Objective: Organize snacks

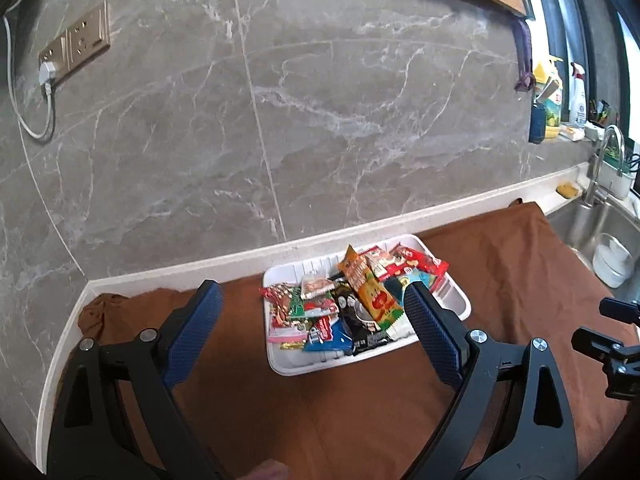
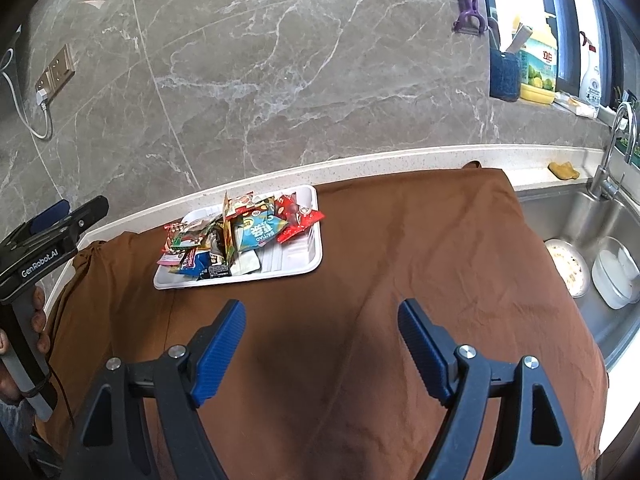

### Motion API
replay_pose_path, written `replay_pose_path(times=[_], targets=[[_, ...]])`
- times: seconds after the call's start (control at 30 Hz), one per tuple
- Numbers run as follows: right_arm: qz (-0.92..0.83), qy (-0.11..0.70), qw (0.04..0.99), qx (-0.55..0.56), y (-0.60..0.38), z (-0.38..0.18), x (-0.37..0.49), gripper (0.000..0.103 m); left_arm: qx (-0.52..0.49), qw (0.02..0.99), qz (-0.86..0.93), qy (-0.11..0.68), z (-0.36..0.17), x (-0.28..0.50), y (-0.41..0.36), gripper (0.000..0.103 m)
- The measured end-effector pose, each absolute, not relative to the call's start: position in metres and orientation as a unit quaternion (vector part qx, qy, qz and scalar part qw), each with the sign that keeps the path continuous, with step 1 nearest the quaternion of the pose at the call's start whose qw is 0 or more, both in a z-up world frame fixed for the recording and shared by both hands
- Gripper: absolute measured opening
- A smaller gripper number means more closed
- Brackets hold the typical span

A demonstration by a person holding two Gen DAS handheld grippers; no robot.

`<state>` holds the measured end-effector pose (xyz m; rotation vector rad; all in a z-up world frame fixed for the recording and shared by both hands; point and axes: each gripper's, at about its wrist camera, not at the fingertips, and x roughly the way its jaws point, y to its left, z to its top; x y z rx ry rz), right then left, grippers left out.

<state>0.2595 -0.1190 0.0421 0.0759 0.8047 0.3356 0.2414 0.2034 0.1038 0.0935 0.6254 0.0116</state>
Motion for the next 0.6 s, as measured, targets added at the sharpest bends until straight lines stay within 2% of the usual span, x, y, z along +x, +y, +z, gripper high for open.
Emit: replay_pose_path(times=[0.6], targets=[[0.165, 0.395, 0.903, 0.035, -0.1172, 0.0374, 0.2610, 0.081, 0.056, 0.949, 0.012, 0.310, 0.1009, 0.2439, 0.2024, 0.092]])
